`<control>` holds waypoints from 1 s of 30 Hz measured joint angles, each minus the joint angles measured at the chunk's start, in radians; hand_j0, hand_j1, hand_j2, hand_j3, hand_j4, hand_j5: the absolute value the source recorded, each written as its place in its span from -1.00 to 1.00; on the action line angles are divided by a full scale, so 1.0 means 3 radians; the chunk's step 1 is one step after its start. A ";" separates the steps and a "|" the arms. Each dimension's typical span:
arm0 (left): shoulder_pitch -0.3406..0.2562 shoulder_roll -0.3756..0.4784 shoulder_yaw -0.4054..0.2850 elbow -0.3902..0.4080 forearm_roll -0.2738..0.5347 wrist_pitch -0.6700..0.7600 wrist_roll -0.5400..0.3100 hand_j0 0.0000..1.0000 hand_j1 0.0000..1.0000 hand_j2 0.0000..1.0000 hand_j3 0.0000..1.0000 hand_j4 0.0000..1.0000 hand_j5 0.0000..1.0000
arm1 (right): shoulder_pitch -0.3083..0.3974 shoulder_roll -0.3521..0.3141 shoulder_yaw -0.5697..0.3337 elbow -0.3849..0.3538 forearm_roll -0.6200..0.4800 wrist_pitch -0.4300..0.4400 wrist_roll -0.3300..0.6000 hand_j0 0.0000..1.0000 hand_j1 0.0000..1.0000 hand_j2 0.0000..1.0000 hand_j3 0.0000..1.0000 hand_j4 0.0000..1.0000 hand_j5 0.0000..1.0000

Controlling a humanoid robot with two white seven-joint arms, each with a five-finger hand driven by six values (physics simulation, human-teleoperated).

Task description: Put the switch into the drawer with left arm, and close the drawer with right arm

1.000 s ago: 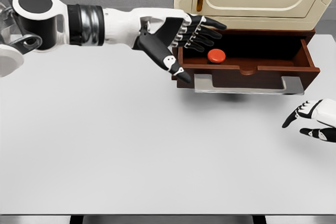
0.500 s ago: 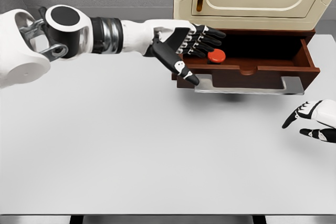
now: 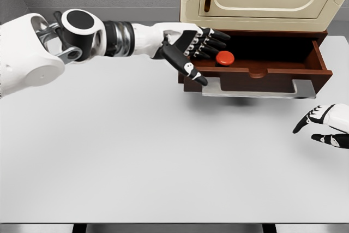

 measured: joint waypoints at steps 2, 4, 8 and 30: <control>0.0000 -0.0041 -0.0002 0.0026 -0.0007 -0.0002 0.0000 1.00 1.00 1.00 1.00 1.00 1.00 | 0.0000 0.0000 0.0000 0.0000 0.0001 0.0000 0.0000 0.20 0.20 0.20 0.20 0.20 0.20; 0.0000 -0.0079 0.0006 0.0041 0.0000 -0.0005 0.0001 1.00 1.00 1.00 1.00 1.00 1.00 | 0.0000 0.0000 0.0000 0.0001 0.0001 0.0000 0.0000 0.20 0.20 0.20 0.20 0.20 0.20; 0.0000 -0.0133 0.0014 0.0068 0.0016 -0.0006 0.0002 1.00 1.00 1.00 1.00 1.00 1.00 | 0.0000 0.0000 0.0000 -0.0001 0.0000 0.0000 0.0000 0.20 0.20 0.20 0.20 0.20 0.20; -0.0225 -0.0416 0.0021 0.0182 -0.0045 -0.0094 -0.0212 1.00 1.00 1.00 1.00 1.00 1.00 | 0.0205 -0.0001 -0.0204 0.0000 -0.0068 0.0000 0.0000 0.19 0.19 0.19 0.19 0.19 0.19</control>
